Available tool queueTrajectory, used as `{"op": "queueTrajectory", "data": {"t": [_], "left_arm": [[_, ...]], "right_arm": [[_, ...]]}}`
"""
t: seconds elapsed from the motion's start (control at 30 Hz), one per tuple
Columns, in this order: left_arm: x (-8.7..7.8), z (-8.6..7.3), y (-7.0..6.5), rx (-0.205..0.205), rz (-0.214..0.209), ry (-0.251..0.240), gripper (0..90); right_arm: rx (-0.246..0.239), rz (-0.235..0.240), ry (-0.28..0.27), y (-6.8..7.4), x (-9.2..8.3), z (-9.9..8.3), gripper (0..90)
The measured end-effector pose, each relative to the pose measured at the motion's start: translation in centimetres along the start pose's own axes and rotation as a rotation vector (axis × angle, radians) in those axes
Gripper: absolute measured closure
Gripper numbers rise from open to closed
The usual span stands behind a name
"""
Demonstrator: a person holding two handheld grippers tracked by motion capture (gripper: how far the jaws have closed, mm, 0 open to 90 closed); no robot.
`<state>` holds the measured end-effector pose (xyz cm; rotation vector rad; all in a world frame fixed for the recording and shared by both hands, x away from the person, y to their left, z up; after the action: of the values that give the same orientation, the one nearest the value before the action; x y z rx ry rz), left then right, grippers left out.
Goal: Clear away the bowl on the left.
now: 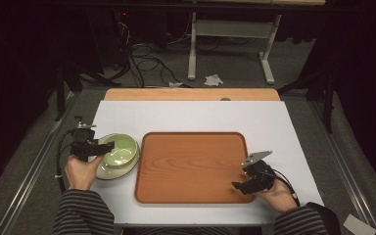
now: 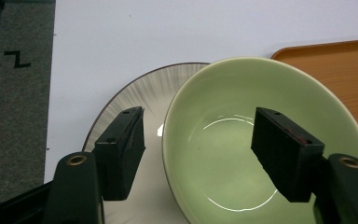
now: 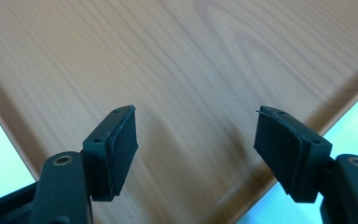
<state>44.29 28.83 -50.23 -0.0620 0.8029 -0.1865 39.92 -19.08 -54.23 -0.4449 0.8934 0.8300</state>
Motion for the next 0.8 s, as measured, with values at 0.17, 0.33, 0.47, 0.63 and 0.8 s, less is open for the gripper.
{"op": "queueTrajectory", "data": {"t": [0.17, 0.33, 0.47, 0.63, 0.8], "left_arm": [[0.4, -0.2, 0.2, -0.016, -0.001, 0.018, 35.2], [0.9, -0.6, 0.7, -0.048, -0.009, 0.039, 36.0], [1.5, -0.9, 0.9, -0.057, -0.005, 0.065, 37.1], [1.9, -1.3, 0.9, -0.068, -0.012, 0.093, 38.9], [2.4, -1.6, 0.8, -0.075, -0.018, 0.121, 41.5]], "right_arm": [[0.003, -0.001, 0.001, 0.1, 0.0, 0.0, 31.5], [0.001, 0.001, 0.003, 0.0, 0.0, 0.0, 31.4], [0.004, 0.001, 0.002, 0.1, 0.1, 0.0, 31.5], [0.004, 0.003, 0.003, 0.1, 0.1, 0.0, 31.4], [0.010, 0.003, 0.003, 0.1, 0.1, 0.0, 31.4]]}}
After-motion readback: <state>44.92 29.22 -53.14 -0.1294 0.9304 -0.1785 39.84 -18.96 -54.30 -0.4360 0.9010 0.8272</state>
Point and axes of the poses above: each handheld gripper's, and its own axes: x roughly forward along the jaws, z roughly out of its top, y roughly to its left, the point moved 7 cm from there along x, roughly forward along the jaws, and after that the axes turned 4 degrees about -y, right-handed, at the moved point
